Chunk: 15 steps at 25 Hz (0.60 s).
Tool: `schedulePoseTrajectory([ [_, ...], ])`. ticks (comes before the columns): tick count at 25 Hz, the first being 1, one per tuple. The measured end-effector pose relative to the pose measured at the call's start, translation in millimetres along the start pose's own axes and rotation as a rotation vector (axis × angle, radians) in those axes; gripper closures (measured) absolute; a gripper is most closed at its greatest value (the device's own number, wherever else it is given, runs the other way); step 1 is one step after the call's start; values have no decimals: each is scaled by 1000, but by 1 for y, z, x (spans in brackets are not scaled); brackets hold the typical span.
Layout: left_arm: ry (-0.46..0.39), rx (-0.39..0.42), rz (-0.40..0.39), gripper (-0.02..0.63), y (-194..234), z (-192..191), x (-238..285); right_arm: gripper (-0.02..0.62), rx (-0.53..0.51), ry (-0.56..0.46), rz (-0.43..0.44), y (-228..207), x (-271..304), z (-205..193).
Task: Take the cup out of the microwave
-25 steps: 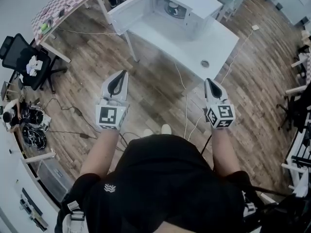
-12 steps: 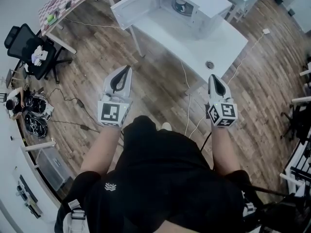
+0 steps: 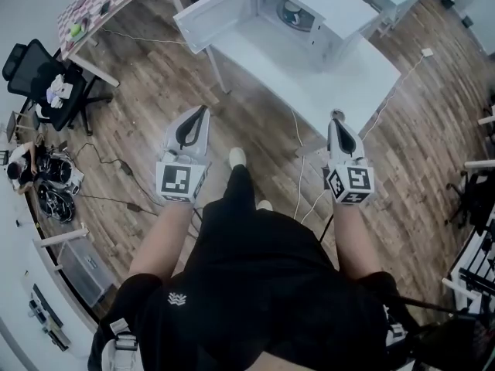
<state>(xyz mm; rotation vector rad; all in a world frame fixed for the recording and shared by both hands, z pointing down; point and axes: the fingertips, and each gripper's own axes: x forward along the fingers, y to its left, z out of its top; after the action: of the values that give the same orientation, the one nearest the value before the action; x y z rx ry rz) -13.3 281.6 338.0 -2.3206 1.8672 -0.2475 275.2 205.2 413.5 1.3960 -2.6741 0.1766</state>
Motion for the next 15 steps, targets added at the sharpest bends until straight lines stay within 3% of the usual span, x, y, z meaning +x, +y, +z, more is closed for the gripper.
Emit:
schedulePoseTrajectory([
  [15,-81,0,-129,603,99,0,168,595,-1,43,-90,-24,159,34],
])
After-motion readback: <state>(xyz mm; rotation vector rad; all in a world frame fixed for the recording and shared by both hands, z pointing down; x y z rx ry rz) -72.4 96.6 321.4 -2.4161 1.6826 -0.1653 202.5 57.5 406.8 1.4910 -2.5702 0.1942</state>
